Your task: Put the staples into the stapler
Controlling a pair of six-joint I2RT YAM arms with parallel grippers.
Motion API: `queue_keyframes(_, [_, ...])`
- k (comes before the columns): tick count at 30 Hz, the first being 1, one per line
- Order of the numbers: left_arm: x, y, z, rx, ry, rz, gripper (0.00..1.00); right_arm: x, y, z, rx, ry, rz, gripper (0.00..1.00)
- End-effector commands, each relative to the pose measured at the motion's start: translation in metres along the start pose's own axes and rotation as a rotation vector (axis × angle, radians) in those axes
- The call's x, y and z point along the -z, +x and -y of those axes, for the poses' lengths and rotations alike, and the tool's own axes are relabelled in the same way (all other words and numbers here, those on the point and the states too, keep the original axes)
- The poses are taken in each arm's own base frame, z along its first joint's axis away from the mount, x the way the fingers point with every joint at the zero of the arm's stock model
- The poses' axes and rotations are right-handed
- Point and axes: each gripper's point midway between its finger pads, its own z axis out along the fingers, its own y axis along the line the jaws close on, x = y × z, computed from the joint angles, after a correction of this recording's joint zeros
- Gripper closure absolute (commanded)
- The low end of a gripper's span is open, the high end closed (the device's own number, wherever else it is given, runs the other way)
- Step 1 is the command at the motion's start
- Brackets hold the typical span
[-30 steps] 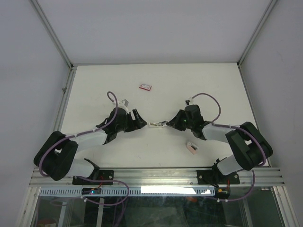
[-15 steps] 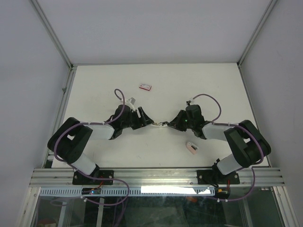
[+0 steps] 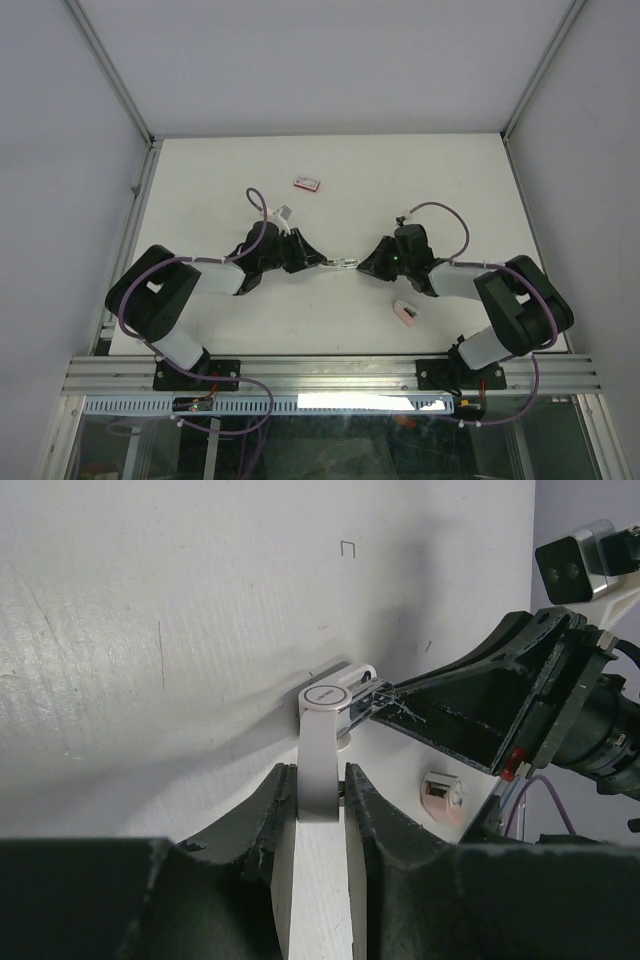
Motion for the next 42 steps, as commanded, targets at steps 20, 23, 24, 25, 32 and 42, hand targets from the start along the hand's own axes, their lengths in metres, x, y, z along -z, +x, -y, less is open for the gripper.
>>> queue_keyframes(20, [0.013,-0.066,-0.003,-0.118,-0.166,0.068,0.80,0.088,-0.039,-0.011,0.179,0.043,0.181,0.45])
queue_keyframes(23, [0.011,-0.067,-0.003,-0.122,-0.161,0.061,0.60,0.096,-0.040,-0.015,0.179,0.034,0.197,0.44])
queue_keyframes(24, [0.011,-0.068,-0.003,-0.125,-0.160,0.063,0.54,0.098,-0.041,-0.017,0.180,0.028,0.202,0.44])
queue_keyframes(25, [0.012,-0.070,-0.001,-0.132,-0.160,0.070,0.48,0.101,-0.042,-0.019,0.183,0.023,0.207,0.44])
queue_keyframes(32, [0.035,-0.100,-0.001,-0.252,-0.259,0.190,0.11,0.117,-0.052,-0.029,0.221,0.027,0.243,0.43])
queue_keyframes(42, [0.044,-0.066,0.125,-0.902,0.116,0.309,0.09,0.171,-0.080,-0.044,0.284,0.054,0.421,0.24])
